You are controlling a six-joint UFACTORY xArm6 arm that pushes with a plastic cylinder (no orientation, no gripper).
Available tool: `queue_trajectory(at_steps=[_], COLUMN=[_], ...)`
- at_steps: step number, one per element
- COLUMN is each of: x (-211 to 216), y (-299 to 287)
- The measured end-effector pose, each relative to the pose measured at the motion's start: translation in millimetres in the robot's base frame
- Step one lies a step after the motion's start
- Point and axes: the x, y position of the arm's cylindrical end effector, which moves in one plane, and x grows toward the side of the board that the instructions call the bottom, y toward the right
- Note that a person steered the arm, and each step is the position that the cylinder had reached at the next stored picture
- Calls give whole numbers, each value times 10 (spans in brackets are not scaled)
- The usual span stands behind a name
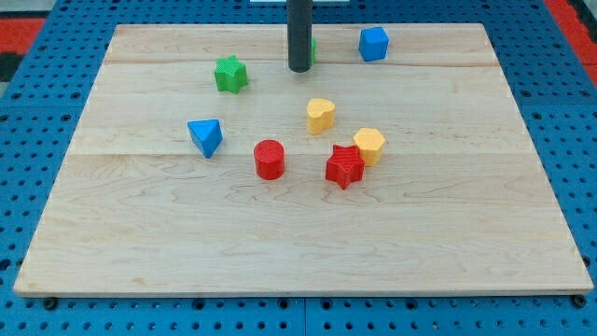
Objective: Move green star to the left of green circle
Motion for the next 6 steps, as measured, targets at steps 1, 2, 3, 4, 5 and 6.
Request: queue_trajectory(at_steps=[1, 2, 3, 4, 5, 6], x=[-133, 94, 360, 621, 561, 317], y=[4, -130, -686, -1015, -1213, -1134])
